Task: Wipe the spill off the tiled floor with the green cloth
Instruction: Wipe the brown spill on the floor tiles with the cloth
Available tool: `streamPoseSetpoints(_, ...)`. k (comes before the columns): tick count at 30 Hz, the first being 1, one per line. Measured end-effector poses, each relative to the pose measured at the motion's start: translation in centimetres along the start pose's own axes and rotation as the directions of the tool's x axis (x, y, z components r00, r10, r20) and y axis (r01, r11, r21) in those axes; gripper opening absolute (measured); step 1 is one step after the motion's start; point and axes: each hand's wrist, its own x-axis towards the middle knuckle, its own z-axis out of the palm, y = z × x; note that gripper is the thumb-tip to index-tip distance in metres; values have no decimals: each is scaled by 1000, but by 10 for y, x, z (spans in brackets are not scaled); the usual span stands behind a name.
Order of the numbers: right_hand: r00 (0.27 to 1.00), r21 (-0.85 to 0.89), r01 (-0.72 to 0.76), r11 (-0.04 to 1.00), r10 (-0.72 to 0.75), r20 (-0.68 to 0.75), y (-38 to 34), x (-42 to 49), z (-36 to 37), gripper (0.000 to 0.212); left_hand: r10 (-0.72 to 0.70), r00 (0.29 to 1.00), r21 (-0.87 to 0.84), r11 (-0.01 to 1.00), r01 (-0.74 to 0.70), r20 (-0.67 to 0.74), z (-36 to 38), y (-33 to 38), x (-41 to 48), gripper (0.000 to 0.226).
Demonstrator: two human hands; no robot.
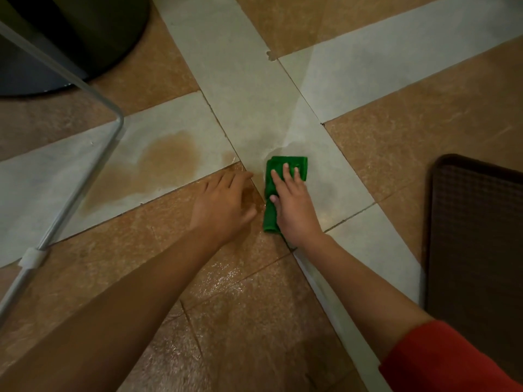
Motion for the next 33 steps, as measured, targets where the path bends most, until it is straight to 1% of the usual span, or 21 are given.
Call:
streamPoseSetpoints(4, 982, -33, 182, 983, -180, 54, 3, -25, 4, 53, -31, 999, 9, 999, 31, -25, -1, -10, -4, 57)
streamPoseSetpoints(6, 977, -39, 210, 977, -209, 35, 9, -28, 4, 52, -35, 999, 15, 999, 36, -26, 0, -14, -8, 58)
streamPoseSetpoints(7, 983, -28, 186, 982, -186, 14, 8, -23, 3, 53, -35, 999, 23, 999, 36, -32, -1, -17, -10, 58)
streamPoseSetpoints(10, 999, -9, 32, 999, -32, -7, -3, 1, 1, 59, -27, 999, 43, 999, 29, -28, -6, -23, -15, 59)
streamPoseSetpoints(12, 1000, -31, -5, 1000, 5, 5, -14, 14, 3, 62, -32, 999, 53, 998, 34, -31, -9, -25, -16, 60)
streamPoseSetpoints(14, 998, -42, 59, 997, -58, 17, -24, 15, 5, 61, -45, 998, 53, 997, 47, -41, -13, -27, -16, 60)
streamPoseSetpoints(17, 969, -41, 239, 970, -235, 74, -30, -5, 11, 56, -59, 997, 41, 997, 61, -45, -12, -30, -17, 59)
streamPoseSetpoints(19, 952, -38, 294, 955, -289, 99, -27, -15, 13, 54, -66, 997, 33, 997, 68, -37, -11, -31, -20, 59)
streamPoseSetpoints(21, 957, -53, 282, 958, -277, 82, -24, -9, 11, 55, -65, 998, 31, 997, 66, -27, -11, -33, -23, 60)
streamPoseSetpoints(24, 991, -35, 137, 990, -136, 20, -30, 14, 9, 57, -60, 998, 49, 997, 61, -29, -13, -39, -26, 61)
streamPoseSetpoints(25, 995, -31, 101, 994, -101, 11, -34, 19, 10, 57, -63, 998, 52, 997, 64, -31, -15, -41, -27, 61)
streamPoseSetpoints(26, 995, -40, 98, 994, -98, 6, -38, 21, 11, 58, -68, 997, 53, 996, 70, -32, -16, -43, -26, 61)
streamPoseSetpoints(27, 991, -53, 131, 990, -131, 10, -41, 20, 13, 58, -77, 996, 55, 995, 79, -34, -17, -44, -26, 60)
streamPoseSetpoints(28, 981, -63, 194, 979, -192, 25, -42, 16, 15, 59, -86, 996, 55, 995, 88, -36, -18, -46, -25, 60)
streamPoseSetpoints(31, 909, -75, 411, 909, -401, 115, -35, -2, 23, 58, -106, 993, 39, 993, 107, -45, -17, -47, -26, 58)
streamPoseSetpoints(33, 882, -121, 462, 879, -441, 165, -27, 0, 17, 56, -99, 995, 38, 994, 100, -26, -16, -46, -30, 58)
